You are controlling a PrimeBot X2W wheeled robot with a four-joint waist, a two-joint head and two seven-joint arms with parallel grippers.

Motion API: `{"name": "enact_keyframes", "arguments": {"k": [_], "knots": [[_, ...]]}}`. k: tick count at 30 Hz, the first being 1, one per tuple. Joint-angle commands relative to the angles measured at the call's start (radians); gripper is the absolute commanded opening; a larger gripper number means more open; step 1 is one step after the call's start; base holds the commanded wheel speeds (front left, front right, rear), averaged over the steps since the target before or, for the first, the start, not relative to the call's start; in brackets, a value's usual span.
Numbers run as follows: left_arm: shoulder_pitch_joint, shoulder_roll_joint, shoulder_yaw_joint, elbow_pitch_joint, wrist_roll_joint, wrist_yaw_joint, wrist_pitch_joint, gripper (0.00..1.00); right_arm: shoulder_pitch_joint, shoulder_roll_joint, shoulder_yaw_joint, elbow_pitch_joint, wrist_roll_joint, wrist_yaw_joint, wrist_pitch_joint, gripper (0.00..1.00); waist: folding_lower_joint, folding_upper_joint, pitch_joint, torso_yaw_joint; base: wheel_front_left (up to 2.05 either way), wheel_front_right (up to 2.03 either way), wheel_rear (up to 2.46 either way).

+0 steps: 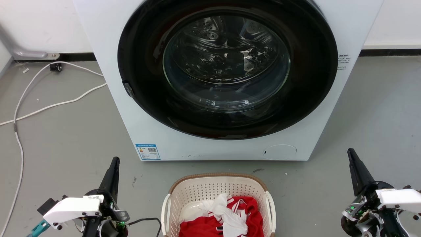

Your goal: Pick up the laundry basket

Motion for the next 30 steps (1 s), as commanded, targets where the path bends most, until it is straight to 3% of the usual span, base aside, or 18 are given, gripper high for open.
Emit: {"name": "enact_keyframes", "arguments": {"k": [1,30], "knots": [[-0.01,-0.002,0.003,0.001,0.007,-0.004,0.001,0.0,-0.01,0.004,-0.002,0.001,-0.004,0.0,0.003,0.0,0.0,0.0,0.0,0.0,0.0,0.0,0.0],[-0.01,-0.003,0.006,0.001,0.008,-0.004,0.003,0.0,-0.01,0.005,-0.004,0.001,-0.007,0.0,0.004,0.0,0.0,0.0,0.0,0.0,0.0,0.0,0.0]]}}
